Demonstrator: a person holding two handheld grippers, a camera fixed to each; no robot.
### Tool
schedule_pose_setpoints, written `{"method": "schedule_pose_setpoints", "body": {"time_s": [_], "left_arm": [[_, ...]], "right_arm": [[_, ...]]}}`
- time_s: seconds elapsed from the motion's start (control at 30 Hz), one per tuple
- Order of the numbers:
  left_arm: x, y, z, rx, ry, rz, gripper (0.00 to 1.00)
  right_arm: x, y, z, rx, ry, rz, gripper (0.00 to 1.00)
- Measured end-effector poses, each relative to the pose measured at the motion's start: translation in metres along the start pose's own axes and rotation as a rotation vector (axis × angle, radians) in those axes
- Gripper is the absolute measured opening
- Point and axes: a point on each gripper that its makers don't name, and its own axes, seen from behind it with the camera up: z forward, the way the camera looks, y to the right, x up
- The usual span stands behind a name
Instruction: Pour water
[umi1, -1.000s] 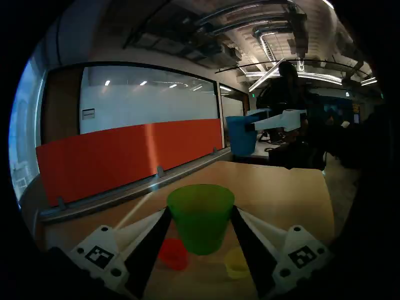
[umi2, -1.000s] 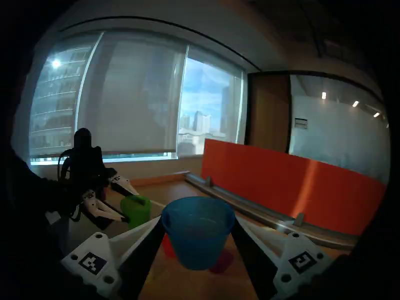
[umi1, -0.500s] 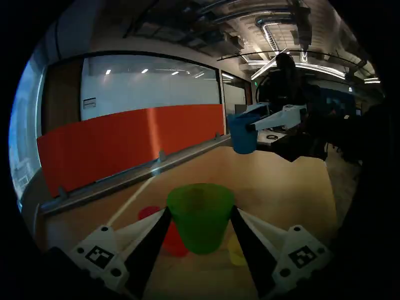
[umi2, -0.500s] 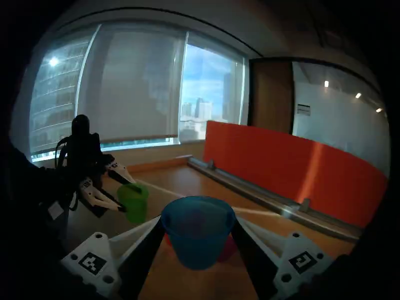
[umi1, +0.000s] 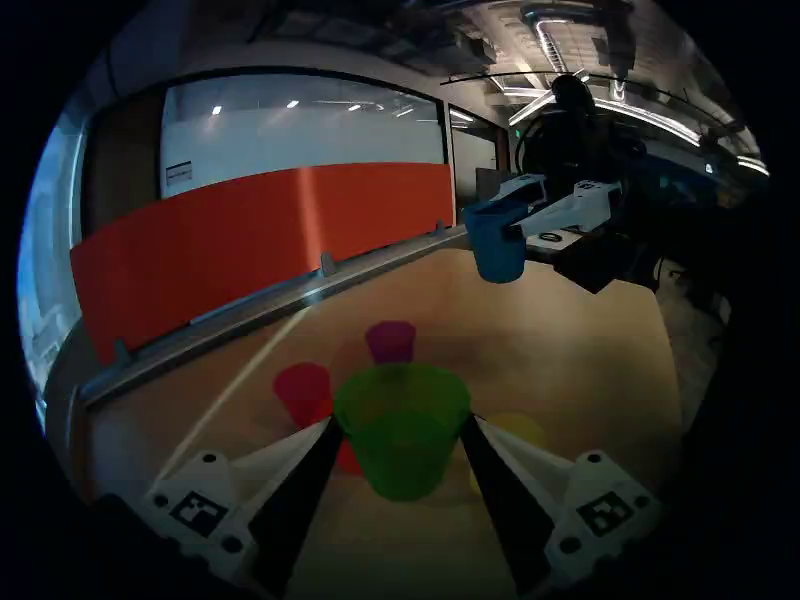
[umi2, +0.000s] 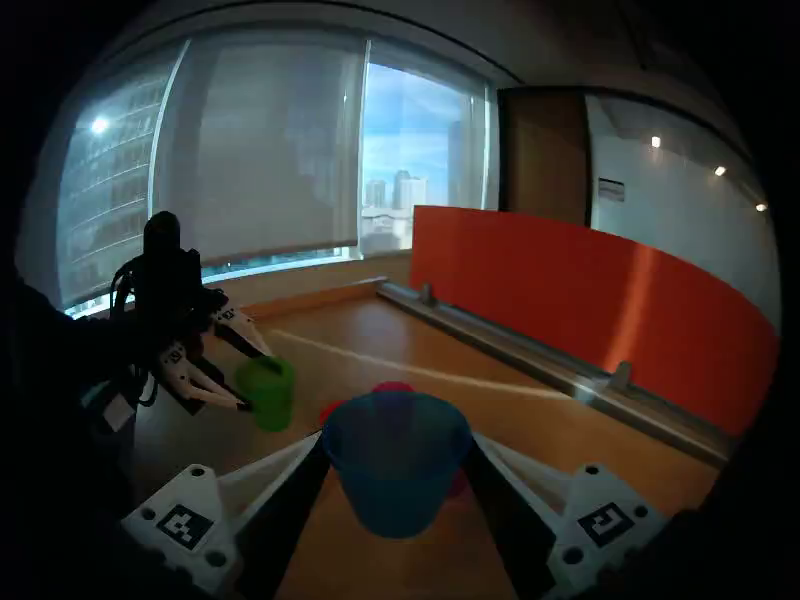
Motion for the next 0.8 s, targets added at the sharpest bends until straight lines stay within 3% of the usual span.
{"method": "schedule_pose_setpoints", "body": {"time_s": [0.5, 0.8], "left_arm": [[-0.030, 0.007, 0.006, -0.023, -0.095, 0.007, 0.85], [-0.049, 0.005, 0.011, -0.025, -0.154, 0.003, 0.85]], "right_arm": [[-0.038, 0.003, 0.016, 0.004, -0.068, 0.012, 0.92], [-0.053, 0.008, 0.023, -0.003, -0.091, 0.032, 0.92]]}}
